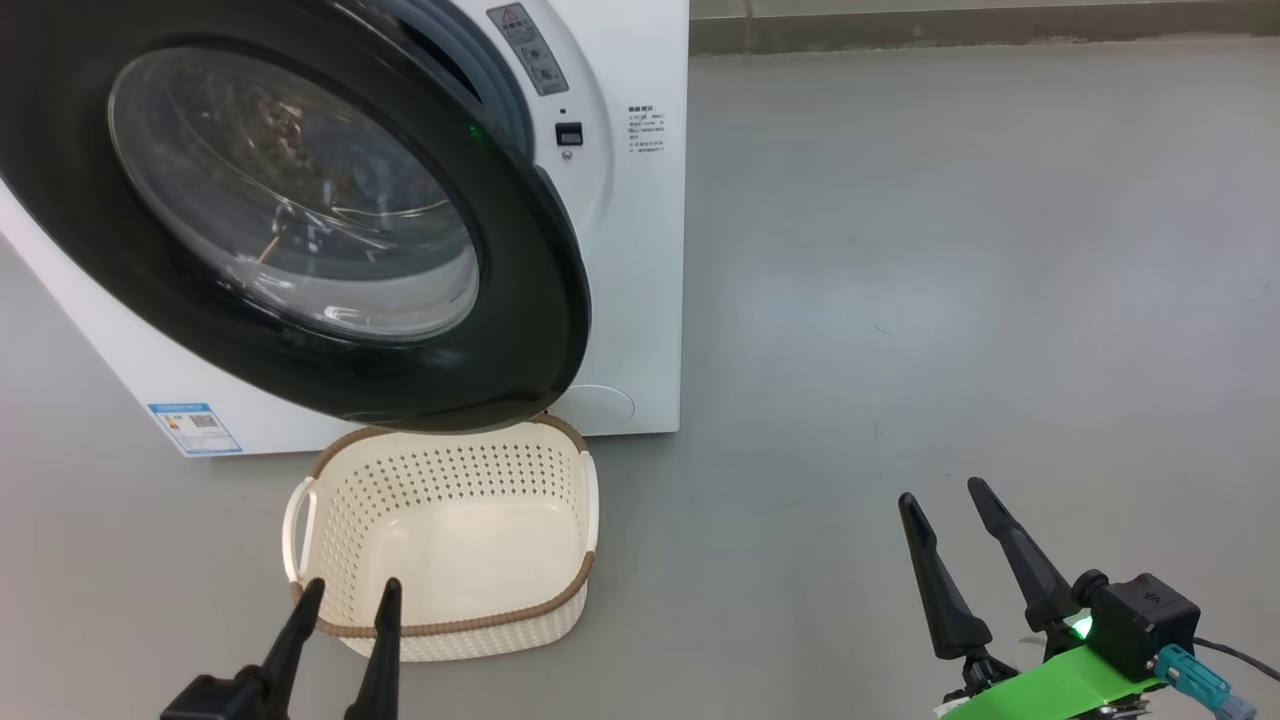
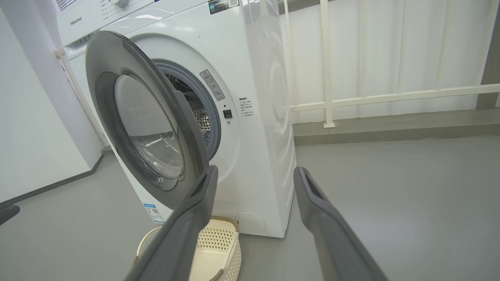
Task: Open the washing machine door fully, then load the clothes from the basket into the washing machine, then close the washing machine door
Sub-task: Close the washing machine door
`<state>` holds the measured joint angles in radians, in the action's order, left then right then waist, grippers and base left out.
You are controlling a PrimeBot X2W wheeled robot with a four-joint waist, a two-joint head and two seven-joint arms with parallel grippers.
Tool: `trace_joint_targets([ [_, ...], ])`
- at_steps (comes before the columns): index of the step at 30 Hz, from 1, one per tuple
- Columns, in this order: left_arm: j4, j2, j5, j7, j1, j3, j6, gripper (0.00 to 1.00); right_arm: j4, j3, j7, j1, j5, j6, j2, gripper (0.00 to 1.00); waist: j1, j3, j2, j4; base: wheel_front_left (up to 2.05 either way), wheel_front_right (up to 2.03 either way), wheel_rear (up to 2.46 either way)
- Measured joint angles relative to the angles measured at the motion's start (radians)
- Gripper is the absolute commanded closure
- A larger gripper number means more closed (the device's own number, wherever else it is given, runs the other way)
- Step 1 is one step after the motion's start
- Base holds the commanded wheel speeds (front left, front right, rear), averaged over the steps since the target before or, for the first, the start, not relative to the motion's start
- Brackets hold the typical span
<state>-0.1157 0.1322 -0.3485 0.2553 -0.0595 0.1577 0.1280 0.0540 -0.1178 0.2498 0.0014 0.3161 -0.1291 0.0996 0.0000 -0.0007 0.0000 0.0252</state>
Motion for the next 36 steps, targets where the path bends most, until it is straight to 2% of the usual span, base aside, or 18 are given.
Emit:
trace_joint_targets([
  [9,-0.047,0.01,0.0,0.0,0.0,0.025,0.0,0.0,0.001,0.001,0.0,0.0,0.0,0.0,-0.003,0.0,0.0,-0.002,0.0,-0.003,0.0,0.0,0.0],
  [36,-0.066,0.0,0.005,0.0,0.003,0.032,0.0,0.0,0.008,0.002,0.0,0.0,-0.007,0.0,-0.005,0.0,0.0,-0.002,0.0,-0.003,0.0,0.0,0.0],
])
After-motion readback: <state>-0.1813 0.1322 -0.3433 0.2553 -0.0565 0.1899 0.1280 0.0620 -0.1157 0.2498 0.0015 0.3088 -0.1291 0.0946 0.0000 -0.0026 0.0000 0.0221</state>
